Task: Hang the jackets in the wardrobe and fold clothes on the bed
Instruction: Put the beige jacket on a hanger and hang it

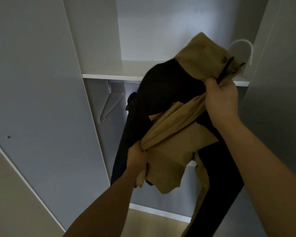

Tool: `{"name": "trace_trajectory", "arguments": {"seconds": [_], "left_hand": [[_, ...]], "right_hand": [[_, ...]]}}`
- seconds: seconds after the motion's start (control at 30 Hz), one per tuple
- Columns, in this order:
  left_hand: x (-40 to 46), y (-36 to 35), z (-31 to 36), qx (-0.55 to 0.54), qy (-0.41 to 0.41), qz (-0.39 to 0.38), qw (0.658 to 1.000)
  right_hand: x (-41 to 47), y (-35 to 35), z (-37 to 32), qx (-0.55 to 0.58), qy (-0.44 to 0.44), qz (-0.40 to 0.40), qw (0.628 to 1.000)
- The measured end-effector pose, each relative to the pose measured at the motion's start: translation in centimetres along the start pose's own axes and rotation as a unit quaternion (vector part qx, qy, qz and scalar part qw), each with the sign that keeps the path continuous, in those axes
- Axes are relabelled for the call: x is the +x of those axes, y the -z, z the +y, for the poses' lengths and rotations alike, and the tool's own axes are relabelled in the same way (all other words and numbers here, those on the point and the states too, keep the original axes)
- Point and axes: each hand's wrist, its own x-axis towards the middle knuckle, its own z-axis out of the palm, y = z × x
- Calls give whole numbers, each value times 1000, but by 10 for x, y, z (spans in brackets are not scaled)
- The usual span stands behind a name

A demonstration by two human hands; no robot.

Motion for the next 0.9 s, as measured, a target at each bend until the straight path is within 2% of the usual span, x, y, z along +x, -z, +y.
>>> {"name": "trace_trajectory", "arguments": {"seconds": [0.07,0.17,0.23,0.27,0.33,0.43,0.53,0.63,0.7,0.77,0.8,0.9], "left_hand": [[-2,15,-5,-24,-49,51,997],[-3,38,2,51,-159,67,984],[-2,52,19,145,-247,85,954],[-2,58,29,200,-300,103,927],[-3,69,51,287,-390,123,866],[-1,78,80,316,-460,80,826],[2,82,106,330,-481,36,812],[4,85,119,328,-444,-26,833],[5,85,124,316,-407,-78,853],[6,84,129,307,-377,-137,863],[6,82,130,308,-371,-157,862],[4,83,124,280,-359,-171,874]], "right_hand": [[3,10,18,-67,-9,40,997],[0,21,40,-206,-25,126,970],[-6,24,52,-254,-4,150,956],[-10,24,58,-265,11,151,952],[-25,20,71,-306,63,126,942],[-49,11,86,-363,143,-1,921],[-60,5,97,-343,134,-206,907],[-67,-2,90,-222,1,-343,913],[-67,-8,88,-220,-30,-404,887],[-65,-14,86,-270,-10,-437,858],[-64,-17,86,-277,-5,-438,856],[-64,-25,91,-216,-19,-383,898]]}}
